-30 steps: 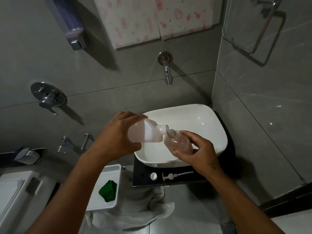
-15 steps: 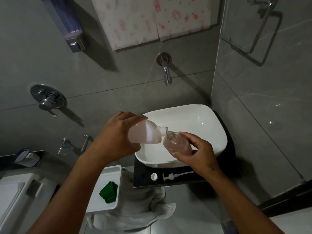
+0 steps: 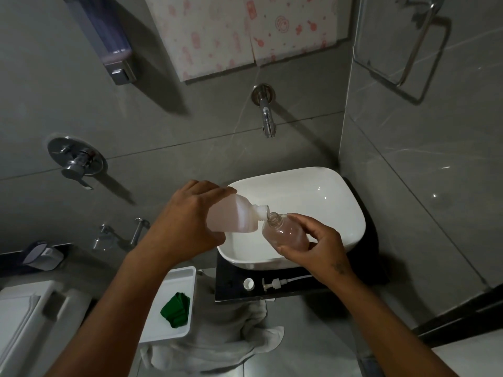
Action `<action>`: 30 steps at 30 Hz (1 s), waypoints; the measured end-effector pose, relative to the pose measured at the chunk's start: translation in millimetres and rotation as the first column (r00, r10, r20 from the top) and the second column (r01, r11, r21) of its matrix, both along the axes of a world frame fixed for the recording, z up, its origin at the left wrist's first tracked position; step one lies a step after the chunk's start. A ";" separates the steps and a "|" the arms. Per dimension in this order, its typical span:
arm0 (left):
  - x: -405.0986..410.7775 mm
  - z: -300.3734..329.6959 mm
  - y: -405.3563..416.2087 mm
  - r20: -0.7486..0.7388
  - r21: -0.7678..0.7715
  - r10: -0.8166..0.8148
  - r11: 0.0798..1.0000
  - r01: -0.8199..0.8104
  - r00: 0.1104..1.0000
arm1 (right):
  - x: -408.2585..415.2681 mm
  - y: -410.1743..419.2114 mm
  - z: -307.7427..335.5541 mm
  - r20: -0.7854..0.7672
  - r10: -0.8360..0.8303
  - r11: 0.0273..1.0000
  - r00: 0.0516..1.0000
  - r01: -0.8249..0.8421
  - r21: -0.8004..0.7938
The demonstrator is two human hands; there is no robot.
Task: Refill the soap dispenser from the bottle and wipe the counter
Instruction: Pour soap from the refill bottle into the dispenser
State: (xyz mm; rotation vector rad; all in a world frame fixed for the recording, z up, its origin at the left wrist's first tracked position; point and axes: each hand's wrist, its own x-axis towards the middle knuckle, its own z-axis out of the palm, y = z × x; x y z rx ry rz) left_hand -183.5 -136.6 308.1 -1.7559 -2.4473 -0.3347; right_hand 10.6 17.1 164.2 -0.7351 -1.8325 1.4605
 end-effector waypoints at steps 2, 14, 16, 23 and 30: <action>1.3 0.4 -0.1 -0.008 -0.006 0.007 1.000 -0.007 1.000 | -0.5 -0.3 -0.6 0.001 -0.004 1.000 1.000 0.004 0.004; 5.9 4.4 -1.7 -0.072 -0.036 0.003 0.999 -0.006 0.997 | 0.4 -2.3 0.1 0.007 0.003 0.999 1.000 -0.004 0.048; 6.4 5.2 -1.6 -0.071 -0.039 0.002 0.999 -0.004 0.997 | 0.7 -2.4 -0.4 0.006 0.003 0.998 1.000 -0.004 0.055; 8.6 5.3 -1.9 -0.082 -0.046 0.007 0.999 -0.011 0.997 | 0.5 -2.1 -2.8 -0.014 0.011 0.999 1.000 -0.011 0.050; 10.0 8.4 -1.2 -0.087 -0.045 0.008 0.999 -0.012 0.996 | 0.4 -3.1 -0.3 -0.018 0.011 0.998 1.000 -0.010 0.056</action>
